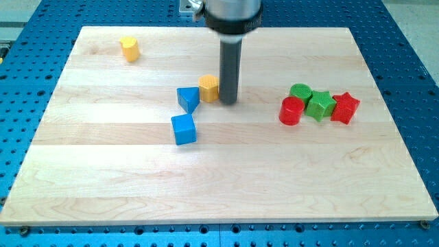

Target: Move the cube to the bottom of the hexagon

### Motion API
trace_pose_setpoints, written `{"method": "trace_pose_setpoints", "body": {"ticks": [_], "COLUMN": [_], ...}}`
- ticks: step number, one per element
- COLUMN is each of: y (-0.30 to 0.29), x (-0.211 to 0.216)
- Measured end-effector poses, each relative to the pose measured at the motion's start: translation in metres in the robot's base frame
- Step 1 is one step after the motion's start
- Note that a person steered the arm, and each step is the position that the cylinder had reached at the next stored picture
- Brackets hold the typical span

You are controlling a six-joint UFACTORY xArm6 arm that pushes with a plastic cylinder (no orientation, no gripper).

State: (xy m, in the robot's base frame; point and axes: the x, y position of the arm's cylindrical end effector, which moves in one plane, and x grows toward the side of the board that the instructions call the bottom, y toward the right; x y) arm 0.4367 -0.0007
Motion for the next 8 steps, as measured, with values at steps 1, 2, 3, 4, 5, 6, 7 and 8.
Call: {"method": "trace_pose_setpoints", "body": {"ticks": [1, 2, 3, 4, 5, 6, 7, 8], "y": [-0.08, -0.097, -0.066, -0.125, -0.109, -0.133, -0.176, -0.156], "x": [0.087, 0.121, 0.18, 0.167, 0.1, 0.141, 0.144, 0.087]}}
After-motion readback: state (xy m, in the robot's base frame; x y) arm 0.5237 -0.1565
